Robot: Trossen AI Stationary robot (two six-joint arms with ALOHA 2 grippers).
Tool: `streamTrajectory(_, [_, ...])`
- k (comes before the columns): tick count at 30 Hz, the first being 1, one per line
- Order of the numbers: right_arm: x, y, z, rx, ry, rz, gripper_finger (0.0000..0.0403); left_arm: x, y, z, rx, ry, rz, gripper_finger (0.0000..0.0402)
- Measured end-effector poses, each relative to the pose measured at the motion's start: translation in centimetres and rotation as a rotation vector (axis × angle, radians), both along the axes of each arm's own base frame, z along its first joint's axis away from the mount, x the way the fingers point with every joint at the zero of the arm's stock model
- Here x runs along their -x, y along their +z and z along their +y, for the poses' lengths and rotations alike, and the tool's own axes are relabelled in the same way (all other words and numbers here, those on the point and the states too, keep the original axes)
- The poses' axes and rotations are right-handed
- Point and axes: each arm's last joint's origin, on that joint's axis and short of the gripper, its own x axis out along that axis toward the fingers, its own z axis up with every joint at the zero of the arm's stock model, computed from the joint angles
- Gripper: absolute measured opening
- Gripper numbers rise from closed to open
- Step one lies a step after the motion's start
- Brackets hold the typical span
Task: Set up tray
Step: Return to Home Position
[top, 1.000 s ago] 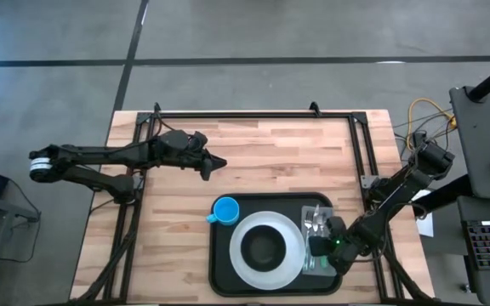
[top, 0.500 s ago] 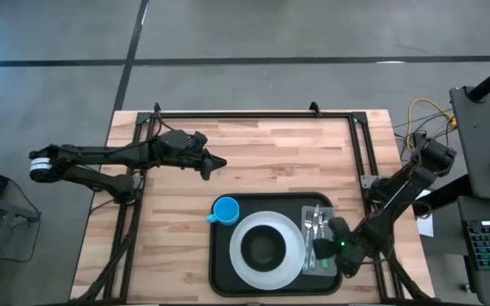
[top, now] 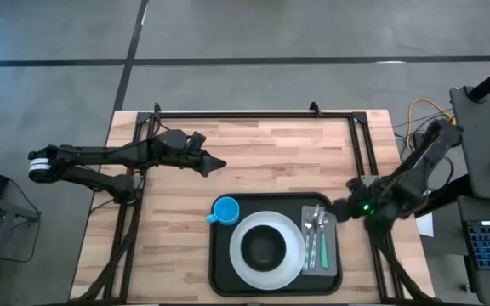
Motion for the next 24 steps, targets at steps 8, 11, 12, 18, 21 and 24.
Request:
streamTrajectory(8, [1.1, 4.3, -2.7, 0.224, 0.184, -0.387, 0.0133, -0.1, 0.3, -0.3, 0.06, -0.071, -0.032, 0.004])
streamTrajectory(11, [0.6, 4.1, -2.8, 0.188, 0.21, -0.473, 0.0135, -0.3, 1.1, -0.3, 0.042, -0.096, -0.117, 0.004])
streamTrajectory(12, [0.3, 3.8, -2.7, 0.175, 0.21, -0.507, 0.0135, -0.3, 1.3, -0.3, 0.031, -0.103, -0.142, 0.004])
streamTrajectory(18, [-1.9, 1.3, -3.0, 0.191, 0.265, -0.852, 0.0128, -0.5, 2.2, -0.2, -0.023, -0.118, -0.235, 0.004])
streamTrajectory(21, [-2.5, 0.3, -4.2, 0.272, 0.329, -1.031, 0.0128, -0.5, 2.4, -0.2, -0.043, -0.121, -0.261, 0.004])
streamTrajectory(24, [-2.6, -0.4, -5.7, 0.353, 0.388, -1.087, 0.0131, -0.6, 2.6, -0.2, -0.055, -0.122, -0.276, 0.004])
